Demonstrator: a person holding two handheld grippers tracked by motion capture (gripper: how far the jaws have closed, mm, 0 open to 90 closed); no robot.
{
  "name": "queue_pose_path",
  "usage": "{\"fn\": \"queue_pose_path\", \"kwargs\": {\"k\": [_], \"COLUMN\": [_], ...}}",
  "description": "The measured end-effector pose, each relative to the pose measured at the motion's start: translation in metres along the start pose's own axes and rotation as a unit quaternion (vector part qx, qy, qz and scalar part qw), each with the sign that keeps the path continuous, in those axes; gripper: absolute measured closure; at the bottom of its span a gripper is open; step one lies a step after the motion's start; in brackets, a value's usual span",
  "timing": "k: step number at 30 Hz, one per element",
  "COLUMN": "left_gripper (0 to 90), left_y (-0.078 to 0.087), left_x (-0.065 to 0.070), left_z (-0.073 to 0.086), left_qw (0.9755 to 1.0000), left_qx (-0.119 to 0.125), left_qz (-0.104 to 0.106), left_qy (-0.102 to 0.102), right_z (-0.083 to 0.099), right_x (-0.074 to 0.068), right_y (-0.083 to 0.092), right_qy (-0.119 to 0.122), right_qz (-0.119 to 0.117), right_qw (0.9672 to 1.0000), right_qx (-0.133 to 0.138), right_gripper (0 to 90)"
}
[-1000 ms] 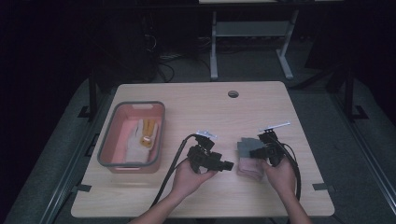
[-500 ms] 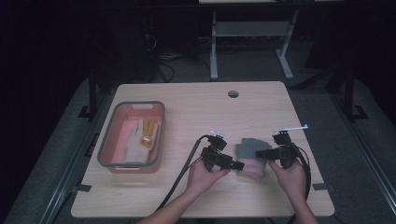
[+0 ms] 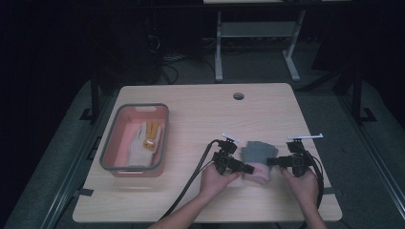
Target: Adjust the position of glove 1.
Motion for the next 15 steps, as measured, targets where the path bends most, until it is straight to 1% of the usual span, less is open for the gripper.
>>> {"fn": "queue_pose_path", "kwargs": {"k": [2,4,5,6,8,9,11,12,13,15], "left_gripper": [42.1,42.7,43.2,43.2,42.7,41.8,41.5,41.3,42.1,43.8], "left_y": [-0.0009,-0.003,-0.0043,-0.0062,-0.0071,-0.0072,-0.0076,-0.0078,-0.0087,-0.0095], "left_x": [0.0001,-0.0008,0.0002,-0.0015,-0.0019,-0.0023,-0.0032,-0.0039,-0.0025,-0.0022], "left_z": [-0.0001,0.0006,0.0003,0.0015,0.0017,0.0017,0.0019,0.0022,0.0012,0.0018], "left_qw": [1.0,0.9999,1.0,0.9999,0.9998,0.9998,0.9998,0.9998,0.9999,0.9998], "left_qx": [-0.001,-0.006,-0.005,-0.011,-0.011,-0.012,-0.014,-0.015,-0.01,-0.014], "left_qz": [-0.001,-0.006,-0.005,-0.012,-0.013,-0.014,-0.015,-0.016,-0.013,-0.011], "left_qy": [0.0,-0.005,0.0,-0.003,-0.001,-0.001,-0.002,-0.003,0.004,0.003], "right_z": [0.0006,0.0015,0.0028,0.0031,0.0037,0.0045,0.0048,0.0048,0.0047,0.0044], "right_x": [0.0009,0.0026,0.0032,0.0036,0.0039,0.0041,0.005,0.005,0.005,0.0041], "right_y": [-0.001,-0.003,-0.005,-0.006,-0.0072,-0.0087,-0.0092,-0.0092,-0.0093,-0.0097], "right_qy": [-0.003,-0.005,-0.009,-0.007,-0.007,-0.011,-0.014,-0.014,-0.014,-0.013], "right_qz": [-0.003,-0.007,-0.009,-0.01,-0.011,-0.014,-0.02,-0.021,-0.02,-0.018], "right_qw": [1.0,1.0,0.9999,0.9999,0.9999,0.9998,0.9997,0.9997,0.9997,0.9998], "right_qx": [0.0,-0.001,-0.004,-0.003,-0.004,-0.006,-0.003,-0.002,-0.001,0.002], "right_gripper": [55.0,54.8,54.8,54.8,54.8,55.0,55.8,55.9,56.2,56.7]}}
Point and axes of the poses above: each handheld gripper's, and its own axes: y roughly backward along the jaws, z roughly out of its underside, x roughly to its right, the point moved 10 cm from there along -y, roughly forward along the jaws, and after that the axes turned 9 degrees about -x, right-handed, at the moved point
